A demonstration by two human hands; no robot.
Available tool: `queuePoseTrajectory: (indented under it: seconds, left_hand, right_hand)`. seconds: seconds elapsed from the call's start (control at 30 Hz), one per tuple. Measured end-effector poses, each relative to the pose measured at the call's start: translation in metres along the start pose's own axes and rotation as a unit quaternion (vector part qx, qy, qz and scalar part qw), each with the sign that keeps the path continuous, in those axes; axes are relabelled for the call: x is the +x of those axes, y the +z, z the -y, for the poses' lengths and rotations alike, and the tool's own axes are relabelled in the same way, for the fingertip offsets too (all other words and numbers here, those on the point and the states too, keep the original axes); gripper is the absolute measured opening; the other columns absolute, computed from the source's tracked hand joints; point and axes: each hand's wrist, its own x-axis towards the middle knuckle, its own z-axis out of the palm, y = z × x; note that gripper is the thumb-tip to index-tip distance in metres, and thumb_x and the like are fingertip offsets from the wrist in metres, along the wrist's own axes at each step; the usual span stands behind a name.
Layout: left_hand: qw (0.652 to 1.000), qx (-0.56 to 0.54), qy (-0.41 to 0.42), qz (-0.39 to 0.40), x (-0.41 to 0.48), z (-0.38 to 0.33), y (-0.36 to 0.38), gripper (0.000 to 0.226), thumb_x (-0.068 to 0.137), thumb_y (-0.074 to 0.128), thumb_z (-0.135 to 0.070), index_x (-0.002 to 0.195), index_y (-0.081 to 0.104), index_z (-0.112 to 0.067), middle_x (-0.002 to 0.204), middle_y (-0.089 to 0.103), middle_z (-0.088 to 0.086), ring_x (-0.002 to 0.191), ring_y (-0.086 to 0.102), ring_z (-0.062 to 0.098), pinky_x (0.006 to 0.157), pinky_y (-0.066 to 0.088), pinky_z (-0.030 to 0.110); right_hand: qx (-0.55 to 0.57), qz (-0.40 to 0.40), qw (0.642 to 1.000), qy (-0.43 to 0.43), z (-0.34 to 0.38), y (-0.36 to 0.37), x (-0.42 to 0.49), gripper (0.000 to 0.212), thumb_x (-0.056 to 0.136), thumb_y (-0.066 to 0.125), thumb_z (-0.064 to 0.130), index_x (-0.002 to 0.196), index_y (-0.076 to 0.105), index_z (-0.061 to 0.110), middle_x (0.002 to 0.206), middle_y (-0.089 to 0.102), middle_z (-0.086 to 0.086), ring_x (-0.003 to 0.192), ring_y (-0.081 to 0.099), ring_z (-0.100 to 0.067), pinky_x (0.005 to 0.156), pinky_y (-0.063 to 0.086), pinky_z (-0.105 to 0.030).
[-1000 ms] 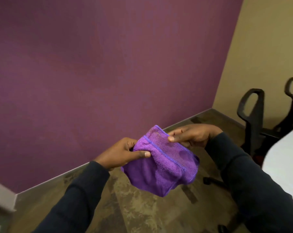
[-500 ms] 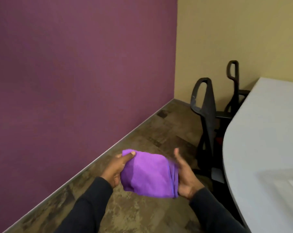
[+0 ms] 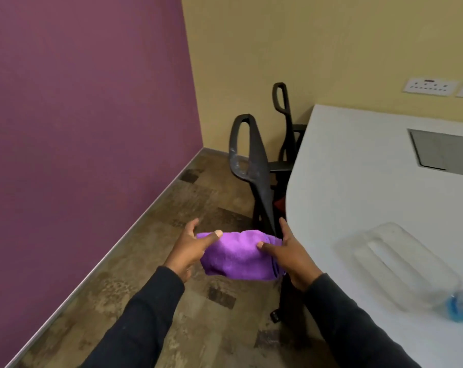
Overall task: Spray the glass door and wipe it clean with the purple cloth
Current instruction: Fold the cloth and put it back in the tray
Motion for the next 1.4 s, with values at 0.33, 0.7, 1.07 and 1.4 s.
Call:
queuePoseTrajectory:
  seconds: [0.33,0.7,1.07,1.4]
  left_hand:
    - [0.913,0.356,0.165,0.112,-0.002,-0.047,0.155,0.079,0.08,0.084,-0.026,0.149,0.047,-0.016,0.15,0.044,0.005,0.141,0.041,0.021,0.118,0.032,0.03]
    - [0.888,0.371,0.244,0.121,0.001,-0.06,0.315,0.019,0.085,0.08,-0.036,0.093,0.069,-0.022,0.111,0.049,-0.012,0.092,0.053,0.0,0.072,0.041,0.009]
    - [0.934,0.219,0.085,0.268,0.053,-0.061,0.448,0.02,0.092,0.072,-0.027,0.103,0.06,-0.014,0.102,0.069,0.01,0.084,0.073,0.026,0.062,0.062,0.03]
    - [0.887,0.362,0.042,0.283,0.094,-0.037,0.503,0.024,0.095,0.068,-0.035,0.095,0.06,-0.012,0.092,0.069,0.01,0.076,0.071,0.026,0.064,0.062,0.028]
  right_hand:
    - [-0.372,0.004,0.921,-0.12,0.006,-0.163,-0.017,0.056,0.088,0.076,0.03,0.139,0.053,0.023,0.132,0.064,-0.001,0.117,0.06,-0.022,0.094,0.046,-0.027]
    - [-0.336,-0.14,0.928,-0.08,-0.024,-0.345,-0.004,0.021,0.084,0.073,0.019,0.105,0.075,0.022,0.115,0.056,-0.002,0.105,0.057,-0.02,0.091,0.052,-0.039]
    - [-0.34,-0.23,0.907,0.091,-0.037,-0.422,0.073,0.027,0.093,0.056,0.025,0.119,0.064,0.023,0.116,0.07,-0.006,0.102,0.065,-0.027,0.08,0.048,-0.032]
    - [-0.425,-0.105,0.876,0.199,-0.06,-0.433,0.138,0.035,0.091,0.068,0.027,0.126,0.066,0.025,0.13,0.066,-0.002,0.118,0.062,-0.026,0.09,0.051,-0.035]
